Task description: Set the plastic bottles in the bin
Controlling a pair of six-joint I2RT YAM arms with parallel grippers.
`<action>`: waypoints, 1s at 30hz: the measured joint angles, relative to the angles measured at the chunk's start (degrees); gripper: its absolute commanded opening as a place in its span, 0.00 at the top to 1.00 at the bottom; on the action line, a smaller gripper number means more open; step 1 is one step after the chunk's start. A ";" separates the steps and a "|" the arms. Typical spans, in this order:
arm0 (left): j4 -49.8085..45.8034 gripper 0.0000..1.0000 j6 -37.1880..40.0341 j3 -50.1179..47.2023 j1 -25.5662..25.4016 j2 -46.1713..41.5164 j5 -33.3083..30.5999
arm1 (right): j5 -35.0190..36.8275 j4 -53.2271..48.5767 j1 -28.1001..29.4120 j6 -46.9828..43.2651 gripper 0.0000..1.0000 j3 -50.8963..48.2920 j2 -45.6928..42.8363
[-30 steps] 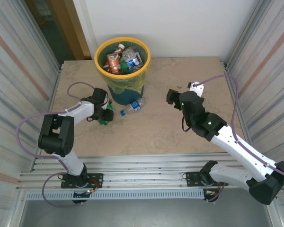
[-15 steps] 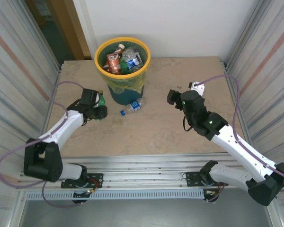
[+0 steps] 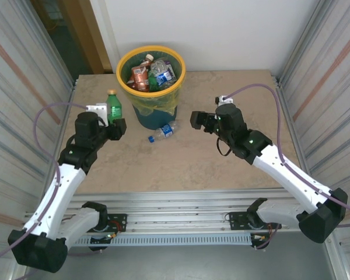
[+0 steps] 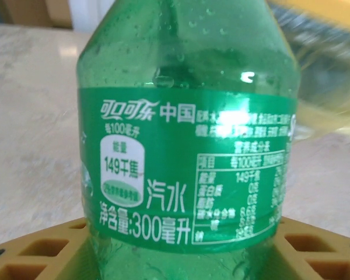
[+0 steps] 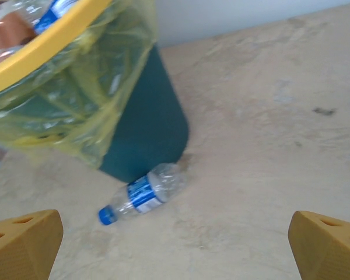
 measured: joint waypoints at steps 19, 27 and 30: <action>24.90 0.57 -6.32 2.16 -4.87 9.90 31.36 | -36.44 9.07 -0.02 -7.65 0.00 21.77 15.08; 29.11 0.57 -7.30 4.39 -6.14 11.93 34.62 | -40.96 8.66 -0.02 -8.79 0.10 29.03 22.16; 29.68 0.57 -7.52 5.09 -6.56 12.90 35.30 | -41.94 8.41 0.00 -8.90 0.11 30.32 23.89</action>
